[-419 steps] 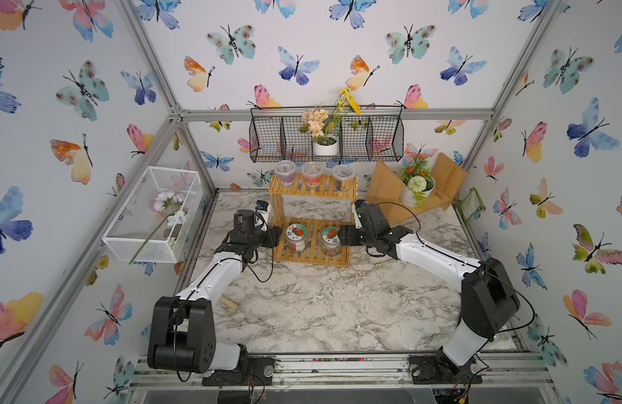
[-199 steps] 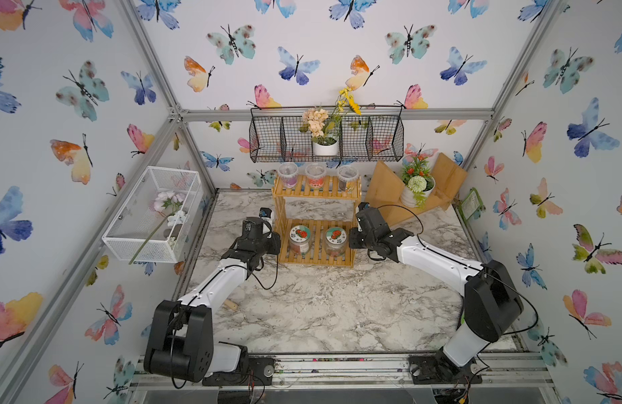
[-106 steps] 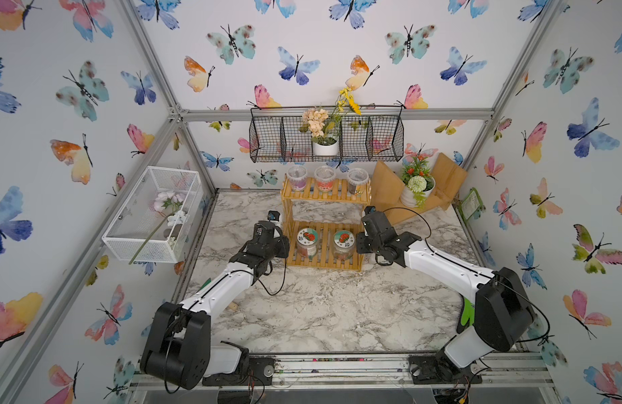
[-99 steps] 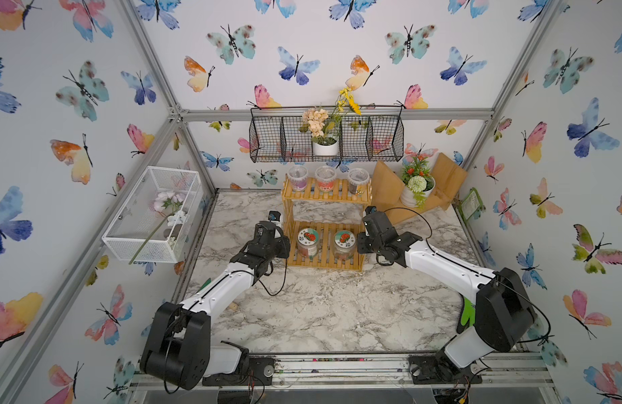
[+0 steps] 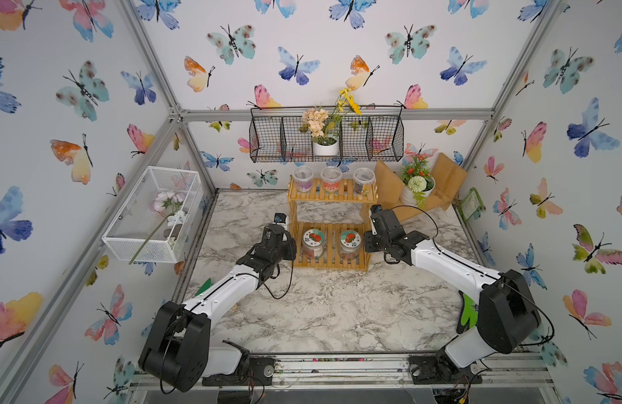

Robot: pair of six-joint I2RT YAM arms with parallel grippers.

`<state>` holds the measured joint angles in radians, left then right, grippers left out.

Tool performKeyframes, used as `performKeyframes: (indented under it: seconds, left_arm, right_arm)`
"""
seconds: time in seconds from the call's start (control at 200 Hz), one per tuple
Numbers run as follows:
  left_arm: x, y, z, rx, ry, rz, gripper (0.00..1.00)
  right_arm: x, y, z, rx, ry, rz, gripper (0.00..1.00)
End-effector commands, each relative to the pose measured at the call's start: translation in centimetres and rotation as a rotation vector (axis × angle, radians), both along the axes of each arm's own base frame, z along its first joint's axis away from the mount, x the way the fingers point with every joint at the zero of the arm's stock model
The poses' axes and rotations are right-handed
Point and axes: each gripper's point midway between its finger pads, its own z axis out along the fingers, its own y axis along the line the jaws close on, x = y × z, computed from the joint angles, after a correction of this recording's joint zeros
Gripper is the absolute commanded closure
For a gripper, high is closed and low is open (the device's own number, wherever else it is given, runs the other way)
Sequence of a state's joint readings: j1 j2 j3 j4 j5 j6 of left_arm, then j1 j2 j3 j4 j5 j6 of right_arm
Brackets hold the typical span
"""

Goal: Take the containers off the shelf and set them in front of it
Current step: 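Move the shelf to the center of the board, then pick up a container from the shelf.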

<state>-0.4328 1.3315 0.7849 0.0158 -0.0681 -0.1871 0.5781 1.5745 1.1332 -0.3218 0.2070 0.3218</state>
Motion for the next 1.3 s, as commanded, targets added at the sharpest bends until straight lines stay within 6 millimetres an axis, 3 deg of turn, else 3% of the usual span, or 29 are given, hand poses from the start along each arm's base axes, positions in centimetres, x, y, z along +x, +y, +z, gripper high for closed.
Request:
performKeyframes:
  seconds: [0.0, 0.155, 0.365, 0.626, 0.816, 0.981, 1.151, 1.297]
  left_arm:
    - [-2.5, -1.5, -1.1, 0.030, 0.049, -0.136, 0.77]
    - [-2.4, -1.3, -0.8, 0.040, 0.037, -0.127, 0.67]
    - [-2.0, -1.3, 0.2, 0.033, 0.011, -0.118, 0.38]
    - [-1.9, -0.9, 3.7, 0.012, -0.074, -0.095, 0.11]
    - [-1.9, -0.4, 6.9, 0.014, -0.142, -0.080, 0.07]
    - [-1.8, -0.1, 8.7, 0.016, -0.178, -0.069, 0.05]
    - [-1.6, 0.4, 9.3, 0.024, -0.181, -0.067, 0.03]
    - [-1.7, 0.6, 9.5, 0.006, -0.185, -0.077, 0.03]
  right_arm:
    - [0.2, -3.4, -1.3, -0.104, 0.016, -0.055, 0.57]
    - [0.2, -3.0, -0.4, -0.084, -0.008, -0.029, 0.44]
    - [-0.2, -2.1, 0.8, -0.035, -0.026, 0.020, 0.36]
    - [-1.0, -1.7, 4.5, 0.022, -0.097, 0.070, 0.23]
    - [-1.1, -1.1, 8.3, 0.040, -0.155, 0.126, 0.18]
    - [-0.7, 0.0, 13.1, 0.078, -0.252, 0.187, 0.13]
    - [-0.1, 1.0, 17.7, 0.109, -0.353, 0.236, 0.10]
    - [0.4, 1.6, 19.9, 0.112, -0.411, 0.266, 0.06]
